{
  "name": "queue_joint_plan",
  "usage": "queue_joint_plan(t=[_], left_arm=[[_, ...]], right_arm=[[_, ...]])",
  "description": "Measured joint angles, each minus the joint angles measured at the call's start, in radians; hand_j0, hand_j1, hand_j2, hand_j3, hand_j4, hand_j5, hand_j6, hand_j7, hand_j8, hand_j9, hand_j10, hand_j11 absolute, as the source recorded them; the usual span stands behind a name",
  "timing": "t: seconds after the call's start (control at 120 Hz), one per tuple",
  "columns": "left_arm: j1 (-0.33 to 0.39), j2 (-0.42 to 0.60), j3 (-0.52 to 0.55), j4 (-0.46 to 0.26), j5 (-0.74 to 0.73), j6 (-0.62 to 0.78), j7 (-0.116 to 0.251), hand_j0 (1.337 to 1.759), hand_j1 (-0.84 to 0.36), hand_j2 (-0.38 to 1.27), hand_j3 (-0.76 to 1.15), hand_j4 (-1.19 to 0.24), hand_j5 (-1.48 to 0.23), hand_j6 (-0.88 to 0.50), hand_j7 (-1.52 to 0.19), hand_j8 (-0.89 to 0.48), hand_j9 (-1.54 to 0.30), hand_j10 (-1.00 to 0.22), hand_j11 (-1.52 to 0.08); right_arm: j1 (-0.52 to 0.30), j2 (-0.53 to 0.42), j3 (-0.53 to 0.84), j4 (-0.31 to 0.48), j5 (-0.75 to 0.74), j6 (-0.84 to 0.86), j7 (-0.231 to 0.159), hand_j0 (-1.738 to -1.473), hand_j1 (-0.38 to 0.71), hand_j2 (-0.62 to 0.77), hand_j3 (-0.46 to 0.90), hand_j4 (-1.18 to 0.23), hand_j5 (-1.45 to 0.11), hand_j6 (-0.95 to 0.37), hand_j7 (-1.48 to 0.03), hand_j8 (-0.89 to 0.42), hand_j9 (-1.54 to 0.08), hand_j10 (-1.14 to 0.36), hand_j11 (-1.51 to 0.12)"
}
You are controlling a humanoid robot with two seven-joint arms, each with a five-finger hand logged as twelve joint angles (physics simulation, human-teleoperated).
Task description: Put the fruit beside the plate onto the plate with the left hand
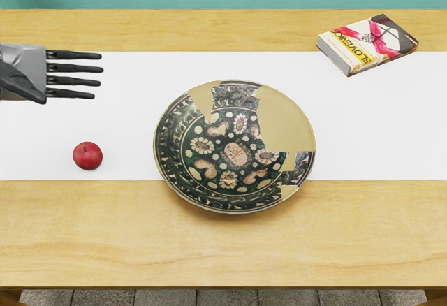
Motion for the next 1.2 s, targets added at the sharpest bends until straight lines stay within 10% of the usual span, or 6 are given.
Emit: queue_joint_plan(t=[0.425,0.567,0.917,1.2], left_arm=[[-0.042,0.002,-0.004,-0.063,0.026,0.0,0.0,1.658,0.34,0.0,0.0,0.0,-0.01,0.0,-0.01,0.0,-0.01,-0.01,-0.01],[-0.118,-0.175,-0.04,-0.171,0.36,0.037,0.0,1.658,0.34,0.0,0.0,-0.01,-0.01,-0.01,-0.01,-0.01,-0.01,-0.01,-0.01],[-0.154,-0.142,0.048,-0.342,1.094,0.385,0.0,1.658,0.3,0.01,0.0,-0.05,-0.06,-0.05,-0.06,-0.05,-0.06,-0.05,-0.06],[0.037,-0.175,0.122,-0.416,1.42,0.612,0.0,1.658,0.22,0.02,0.0,-0.11,-0.14,-0.11,-0.14,-0.11,-0.14,-0.11,-0.14]], right_arm=[[0.0,0.0,-0.006,0.001,0.0,-0.001,-0.001,-1.658,-0.35,0.0,0.0,0.0,0.0,0.0,0.0,0.0,0.0,0.0,0.0],[-0.001,0.0,-0.006,0.0,0.0,-0.001,-0.001,-1.658,-0.35,0.0,0.0,0.0,0.0,0.0,0.0,0.0,0.0,0.0,0.0],[0.001,0.0,-0.004,0.0,0.0,-0.002,-0.001,-1.658,-0.35,0.0,0.0,0.0,0.0,0.0,0.0,0.0,0.0,0.0,0.0],[0.002,0.0,-0.003,0.0,0.0,-0.002,-0.001,-1.658,-0.35,0.0,0.0,0.0,0.0,0.0,0.0,0.0,0.0,0.0,0.0]])
